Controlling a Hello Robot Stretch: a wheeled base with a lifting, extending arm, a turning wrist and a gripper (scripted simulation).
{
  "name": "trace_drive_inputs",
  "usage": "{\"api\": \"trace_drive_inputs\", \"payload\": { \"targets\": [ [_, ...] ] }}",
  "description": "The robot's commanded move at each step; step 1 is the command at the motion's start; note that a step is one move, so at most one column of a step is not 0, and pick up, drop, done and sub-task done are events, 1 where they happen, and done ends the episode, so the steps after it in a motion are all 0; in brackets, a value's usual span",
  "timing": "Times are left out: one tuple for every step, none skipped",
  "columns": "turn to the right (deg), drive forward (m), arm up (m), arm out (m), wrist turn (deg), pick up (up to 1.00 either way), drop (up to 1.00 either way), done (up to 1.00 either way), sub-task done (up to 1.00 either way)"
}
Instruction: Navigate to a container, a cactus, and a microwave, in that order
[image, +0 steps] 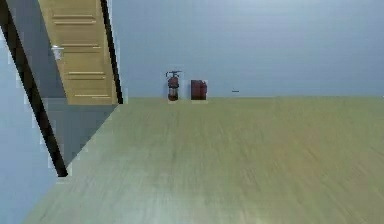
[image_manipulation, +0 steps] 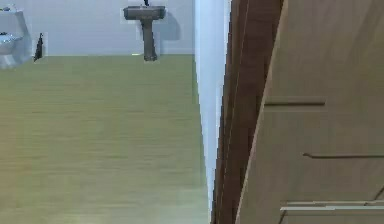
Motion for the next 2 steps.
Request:
{"api": "trace_drive_inputs", "payload": {
  "targets": [
    [-33.0,0.00,0.00,0.00,0.0,0.00,0.00,0.00,0.00],
    [0.0,0.15,0.00,0.00,0.0,0.00,0.00,0.00,0.00]
  ]
}}
